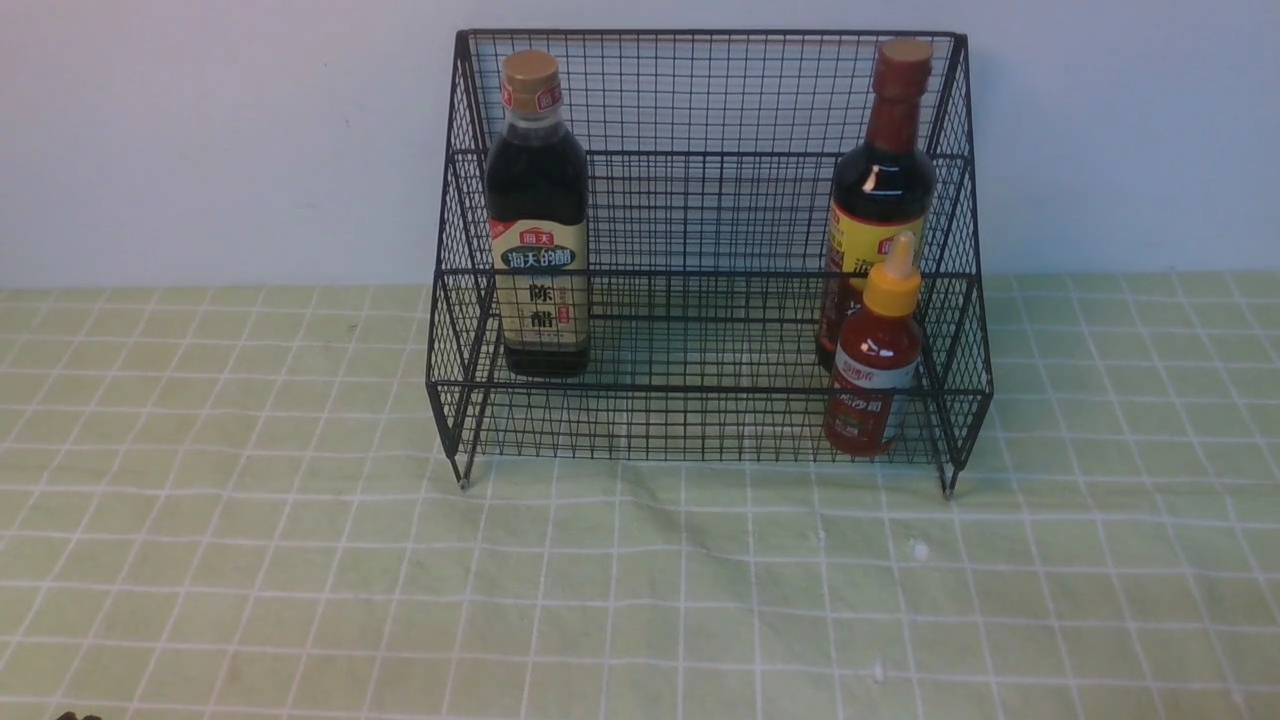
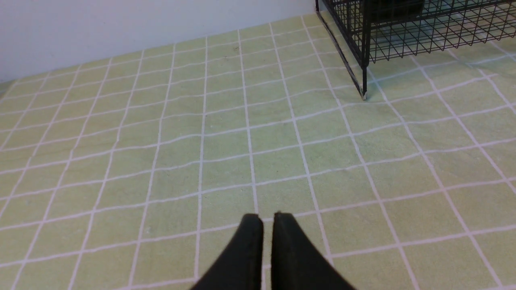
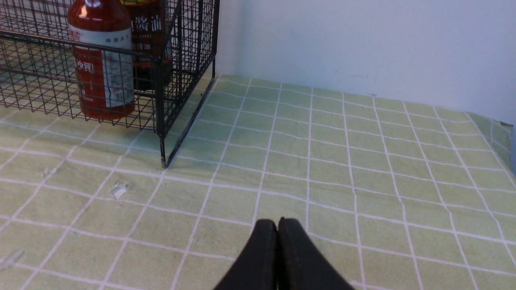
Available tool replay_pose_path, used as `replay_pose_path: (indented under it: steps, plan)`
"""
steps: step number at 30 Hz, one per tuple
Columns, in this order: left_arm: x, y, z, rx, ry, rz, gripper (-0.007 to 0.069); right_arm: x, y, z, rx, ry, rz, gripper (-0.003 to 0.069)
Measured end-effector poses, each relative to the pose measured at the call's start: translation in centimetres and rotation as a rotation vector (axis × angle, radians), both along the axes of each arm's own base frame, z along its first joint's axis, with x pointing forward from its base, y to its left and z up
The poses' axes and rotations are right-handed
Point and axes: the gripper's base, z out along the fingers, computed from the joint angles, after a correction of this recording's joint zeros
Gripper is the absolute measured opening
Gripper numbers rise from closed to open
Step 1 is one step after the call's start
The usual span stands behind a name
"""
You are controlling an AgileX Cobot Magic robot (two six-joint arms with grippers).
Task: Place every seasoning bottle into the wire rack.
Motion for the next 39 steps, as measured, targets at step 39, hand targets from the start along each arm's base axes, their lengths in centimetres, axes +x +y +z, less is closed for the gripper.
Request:
replay_pose_path:
  steps: [39]
  plan:
    - [0.0, -0.01, 0.0, -0.005, 0.0, 0.001, 0.0017, 0.0, -0.01, 0.0, 0.147, 0.003, -0.033, -0.0015]
